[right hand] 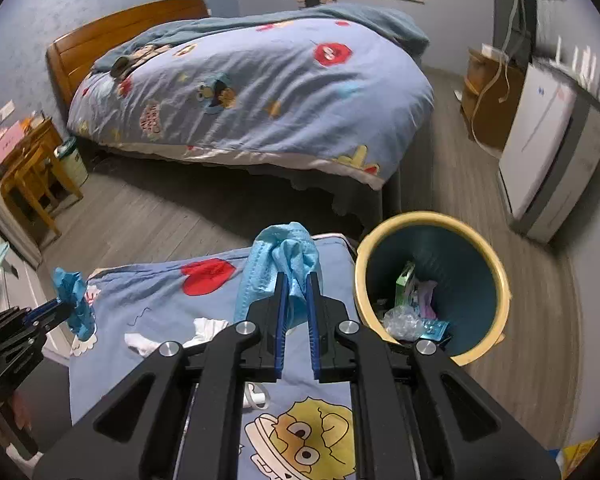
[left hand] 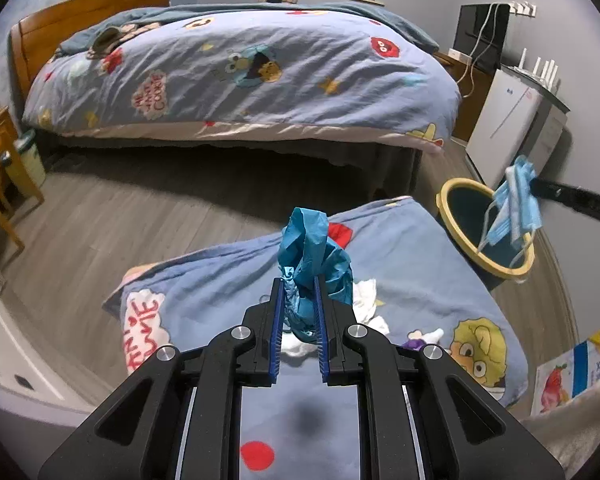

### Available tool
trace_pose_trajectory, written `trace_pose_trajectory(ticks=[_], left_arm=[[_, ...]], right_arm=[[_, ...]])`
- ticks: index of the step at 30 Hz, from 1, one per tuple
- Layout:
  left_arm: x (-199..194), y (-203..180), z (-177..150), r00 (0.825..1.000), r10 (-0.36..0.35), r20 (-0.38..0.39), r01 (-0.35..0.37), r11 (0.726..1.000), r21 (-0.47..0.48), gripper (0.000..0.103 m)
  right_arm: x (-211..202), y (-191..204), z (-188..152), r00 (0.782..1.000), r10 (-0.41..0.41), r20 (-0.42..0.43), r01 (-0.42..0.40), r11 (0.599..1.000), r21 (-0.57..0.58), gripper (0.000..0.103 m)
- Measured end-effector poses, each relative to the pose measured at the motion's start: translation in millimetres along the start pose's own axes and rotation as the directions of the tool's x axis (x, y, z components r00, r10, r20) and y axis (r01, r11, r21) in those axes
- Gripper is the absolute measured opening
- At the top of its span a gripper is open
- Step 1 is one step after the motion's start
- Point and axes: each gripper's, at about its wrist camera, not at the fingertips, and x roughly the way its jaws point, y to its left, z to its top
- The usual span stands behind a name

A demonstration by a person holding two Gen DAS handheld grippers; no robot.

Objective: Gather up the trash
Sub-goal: 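Lift the mask and glove and carry both toward the bin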

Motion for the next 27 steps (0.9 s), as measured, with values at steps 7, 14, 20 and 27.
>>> trace_pose_trajectory(ticks=[7,14,20,27], left_arm=[[9,-22,12,1.0,-0.011,0.018,0.011,1.0,0.021,0.015],[24,-59,16,1.0,-0.026,-0.002,0.026,0.997,0.073,0.015],[35,-87,19,0.999,-0.036,-0.019,0.038,0.994,0.106,0.015],[42,-118,18,0.998,-0.048,-0.031,0.052,0.988,0.148,0.015]], right_arm=[[23,-14,1,0.999,-0.004,-0.038,0.003,1.0,-0.025,0.009],[26,-52,9,0.999,0.011,-0.031,-0.01,0.999,0.033,0.009],[22,-99,12,1.0,0.005,-0.02,-0.002,0.991,0.13,0.009],[14,-156,10,1.0,-0.022,-0.008,0.023,0.968,0.249,0.009]])
